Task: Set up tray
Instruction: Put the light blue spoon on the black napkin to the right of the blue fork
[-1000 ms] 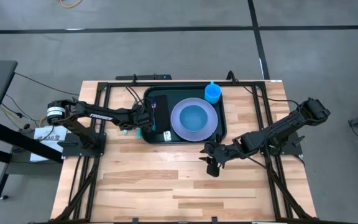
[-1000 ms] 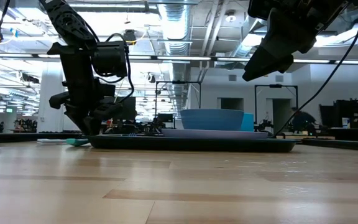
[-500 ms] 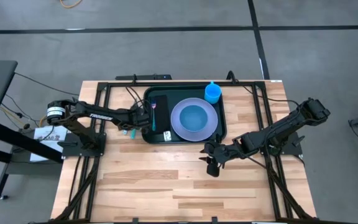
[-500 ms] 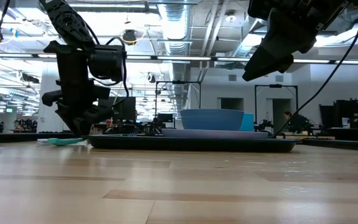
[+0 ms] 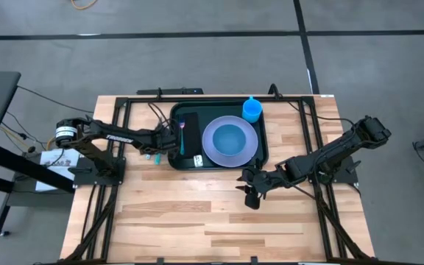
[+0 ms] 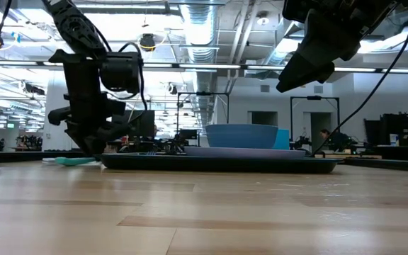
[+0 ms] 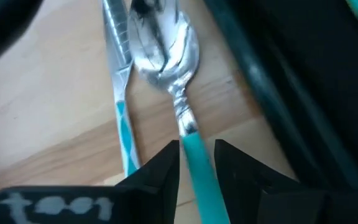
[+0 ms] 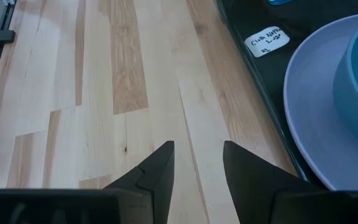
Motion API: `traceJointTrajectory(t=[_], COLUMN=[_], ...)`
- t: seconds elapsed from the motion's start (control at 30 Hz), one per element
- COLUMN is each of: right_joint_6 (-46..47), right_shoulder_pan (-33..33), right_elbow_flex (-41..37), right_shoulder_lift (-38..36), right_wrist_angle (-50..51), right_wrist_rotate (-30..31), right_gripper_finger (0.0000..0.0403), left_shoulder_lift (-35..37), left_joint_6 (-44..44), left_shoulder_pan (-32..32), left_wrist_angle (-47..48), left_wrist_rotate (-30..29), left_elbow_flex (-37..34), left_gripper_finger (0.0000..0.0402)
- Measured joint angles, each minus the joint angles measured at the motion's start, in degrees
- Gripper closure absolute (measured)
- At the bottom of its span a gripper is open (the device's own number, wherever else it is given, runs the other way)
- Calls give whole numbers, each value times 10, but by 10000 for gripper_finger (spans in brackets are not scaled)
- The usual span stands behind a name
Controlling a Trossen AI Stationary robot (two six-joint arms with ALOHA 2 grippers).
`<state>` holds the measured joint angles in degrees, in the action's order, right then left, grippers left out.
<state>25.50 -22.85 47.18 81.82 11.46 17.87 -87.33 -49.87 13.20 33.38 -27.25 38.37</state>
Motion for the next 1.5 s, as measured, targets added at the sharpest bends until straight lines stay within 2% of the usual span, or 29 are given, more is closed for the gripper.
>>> traceJointTrajectory(t=[0.47, 0.87, 1.5], right_joint_6=[0, 0, 0], right_shoulder_pan=[0, 0, 0], right_elbow_flex=[0, 0, 0], right_shoulder_lift=[0, 0, 0], right_wrist_angle=[0, 0, -1], right_wrist_rotate=[0, 0, 0], right_gripper_finger=[274, 274, 274], left_shoulder_lift=[0, 0, 0], left_joint_6=[-4, -5, -37], left_shoulder_pan=[0, 0, 0], left_wrist_angle=[-5, -5, 4], left_wrist_rotate=[12, 9, 0], left_elbow_flex=[-2, -3, -3], left_gripper_finger=[314, 372, 367])
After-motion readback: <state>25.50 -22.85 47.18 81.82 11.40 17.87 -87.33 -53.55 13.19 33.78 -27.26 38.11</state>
